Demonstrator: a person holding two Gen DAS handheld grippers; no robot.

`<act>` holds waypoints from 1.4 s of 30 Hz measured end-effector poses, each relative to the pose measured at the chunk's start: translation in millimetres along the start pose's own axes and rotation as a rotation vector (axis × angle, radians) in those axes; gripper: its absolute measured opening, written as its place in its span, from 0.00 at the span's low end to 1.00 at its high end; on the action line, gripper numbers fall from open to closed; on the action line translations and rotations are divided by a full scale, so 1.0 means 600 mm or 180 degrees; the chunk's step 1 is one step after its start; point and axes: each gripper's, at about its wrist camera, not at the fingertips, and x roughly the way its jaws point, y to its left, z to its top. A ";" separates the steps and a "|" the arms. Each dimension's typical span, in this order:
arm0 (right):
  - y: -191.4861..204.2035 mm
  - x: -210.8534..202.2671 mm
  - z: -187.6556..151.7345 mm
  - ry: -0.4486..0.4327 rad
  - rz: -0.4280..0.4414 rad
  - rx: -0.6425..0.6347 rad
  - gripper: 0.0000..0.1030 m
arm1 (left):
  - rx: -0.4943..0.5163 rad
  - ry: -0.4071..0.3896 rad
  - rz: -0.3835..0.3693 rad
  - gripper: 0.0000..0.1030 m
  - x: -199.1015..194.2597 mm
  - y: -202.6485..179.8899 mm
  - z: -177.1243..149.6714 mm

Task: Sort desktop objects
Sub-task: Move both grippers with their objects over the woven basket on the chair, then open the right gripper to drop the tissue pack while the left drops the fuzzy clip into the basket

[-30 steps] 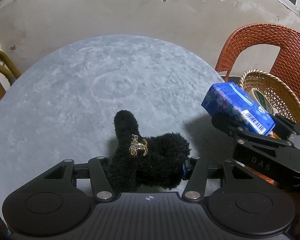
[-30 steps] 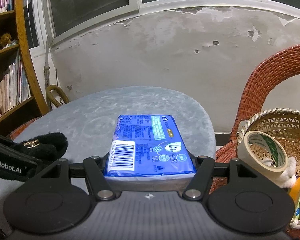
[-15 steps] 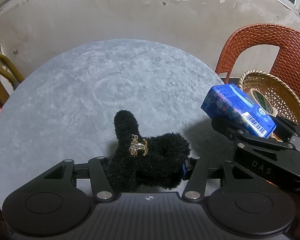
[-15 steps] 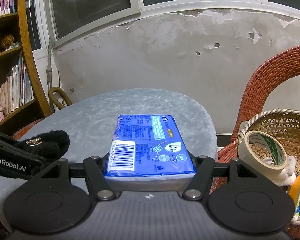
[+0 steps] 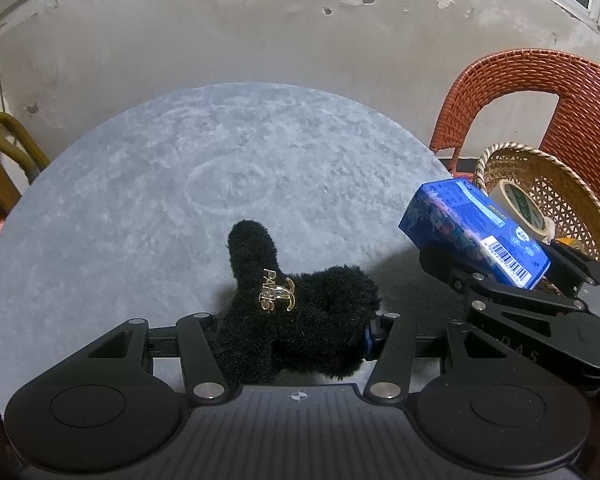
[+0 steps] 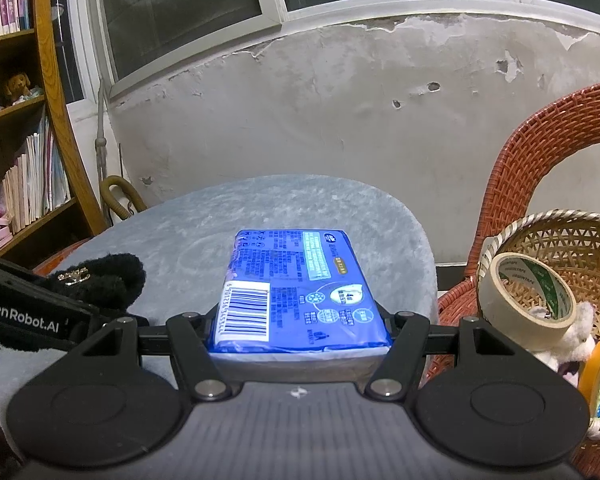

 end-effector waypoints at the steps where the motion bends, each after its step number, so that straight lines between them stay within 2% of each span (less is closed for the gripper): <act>1: 0.000 0.000 0.000 0.0001 -0.0001 -0.0001 0.59 | -0.0001 0.0000 0.0000 0.58 0.001 -0.001 0.001; 8: -0.007 0.000 -0.003 -0.0016 -0.0066 0.0031 0.59 | 0.0044 -0.0032 -0.0049 0.58 0.007 -0.010 0.006; 16: -0.061 -0.020 -0.009 -0.0063 -0.0360 0.0254 0.59 | 0.0175 -0.0183 -0.0261 0.58 0.019 -0.059 0.021; 19: -0.077 -0.027 -0.013 -0.0078 -0.0467 0.0301 0.59 | 0.0248 -0.0290 -0.0417 0.58 0.021 -0.092 0.034; 26: -0.136 -0.050 -0.003 -0.0273 -0.0766 0.0596 0.59 | 0.0643 -0.0564 -0.0641 0.58 0.037 -0.193 0.065; 30: -0.179 -0.059 -0.006 -0.0327 -0.0979 0.0773 0.59 | 0.0781 -0.0587 -0.0781 0.58 0.061 -0.236 0.078; 33: -0.212 -0.062 -0.018 -0.0294 -0.1134 0.1034 0.59 | 0.0925 -0.0477 -0.1006 0.58 0.089 -0.269 0.088; 36: -0.230 -0.069 -0.024 -0.0343 -0.1293 0.1174 0.59 | 0.1001 -0.0489 -0.1104 0.58 0.109 -0.300 0.101; 40: -0.253 -0.073 -0.007 -0.0475 -0.1564 0.1234 0.59 | 0.1088 -0.0581 -0.1189 0.58 0.131 -0.361 0.123; 42: -0.275 -0.069 0.001 -0.0510 -0.1637 0.1327 0.59 | 0.1102 -0.0529 -0.1287 0.58 0.154 -0.392 0.134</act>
